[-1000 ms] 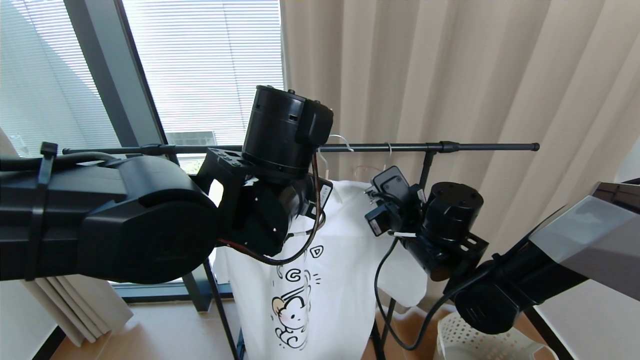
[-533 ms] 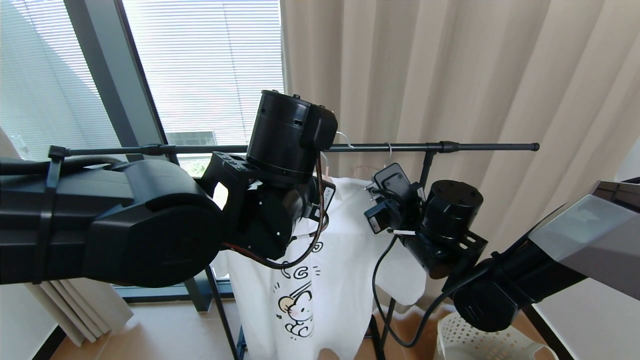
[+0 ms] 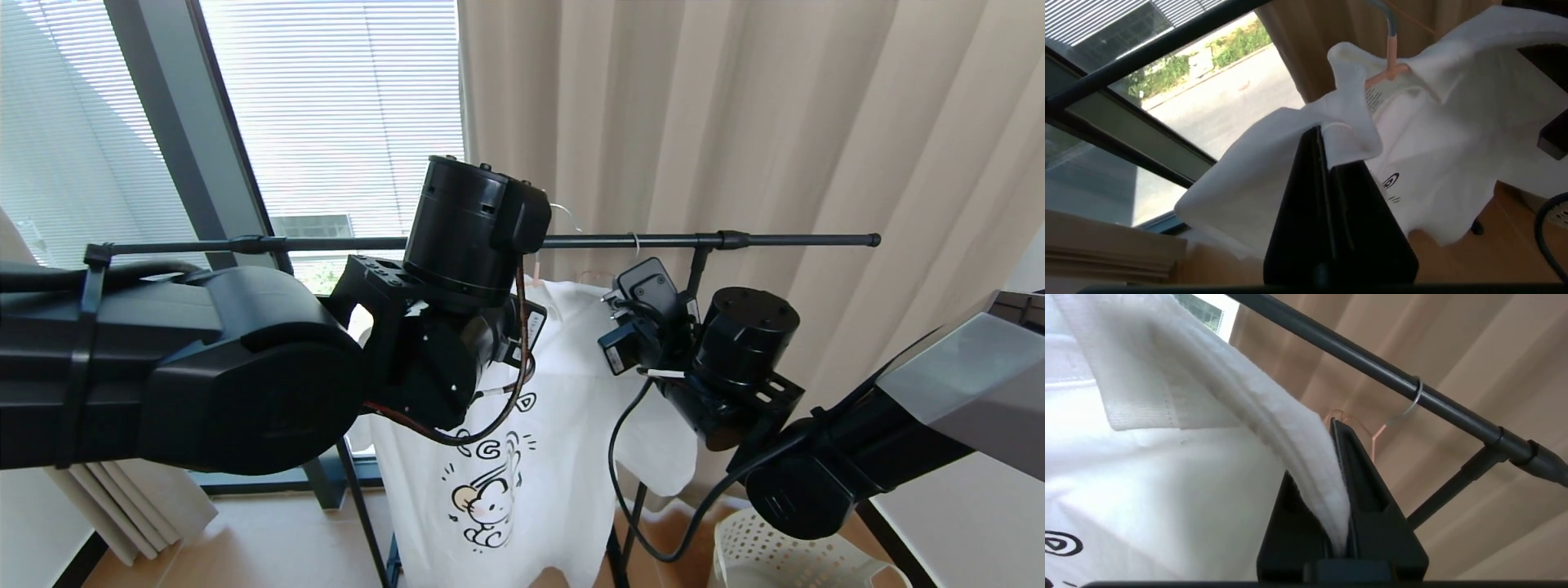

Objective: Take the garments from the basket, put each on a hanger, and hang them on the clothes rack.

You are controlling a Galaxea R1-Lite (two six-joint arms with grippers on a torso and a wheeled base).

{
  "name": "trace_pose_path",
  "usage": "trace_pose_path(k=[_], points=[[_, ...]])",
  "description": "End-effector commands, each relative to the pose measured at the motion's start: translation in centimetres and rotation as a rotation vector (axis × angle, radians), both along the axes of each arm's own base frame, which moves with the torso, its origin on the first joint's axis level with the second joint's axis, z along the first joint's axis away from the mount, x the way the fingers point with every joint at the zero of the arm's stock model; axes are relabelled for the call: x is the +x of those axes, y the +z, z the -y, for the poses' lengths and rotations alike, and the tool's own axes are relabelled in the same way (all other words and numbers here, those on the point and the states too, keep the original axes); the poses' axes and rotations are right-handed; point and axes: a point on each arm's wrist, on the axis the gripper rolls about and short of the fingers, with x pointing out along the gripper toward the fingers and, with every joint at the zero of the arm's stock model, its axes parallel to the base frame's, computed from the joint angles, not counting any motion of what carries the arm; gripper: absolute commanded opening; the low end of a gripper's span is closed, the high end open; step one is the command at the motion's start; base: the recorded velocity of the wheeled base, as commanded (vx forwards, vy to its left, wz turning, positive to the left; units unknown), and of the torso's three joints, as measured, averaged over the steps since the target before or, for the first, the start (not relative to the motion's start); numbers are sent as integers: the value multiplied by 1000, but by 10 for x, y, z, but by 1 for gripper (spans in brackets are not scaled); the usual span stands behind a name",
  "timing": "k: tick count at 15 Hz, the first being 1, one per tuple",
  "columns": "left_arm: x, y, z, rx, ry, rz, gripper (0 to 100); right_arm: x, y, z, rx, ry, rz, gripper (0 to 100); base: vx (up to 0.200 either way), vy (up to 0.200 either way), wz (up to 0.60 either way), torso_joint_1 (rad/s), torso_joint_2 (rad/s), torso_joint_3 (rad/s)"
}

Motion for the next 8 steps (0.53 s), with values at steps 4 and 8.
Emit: trace_pose_path(k=[4, 8], points=[[-1, -2, 0, 7, -2, -5, 100, -1, 5, 2, 9, -2, 11, 0, 0, 0, 0, 0, 0, 0], [-7, 2, 0, 0, -15, 1, 100, -1, 6, 3, 10, -5, 12, 0, 0, 0, 0, 0, 0, 0]])
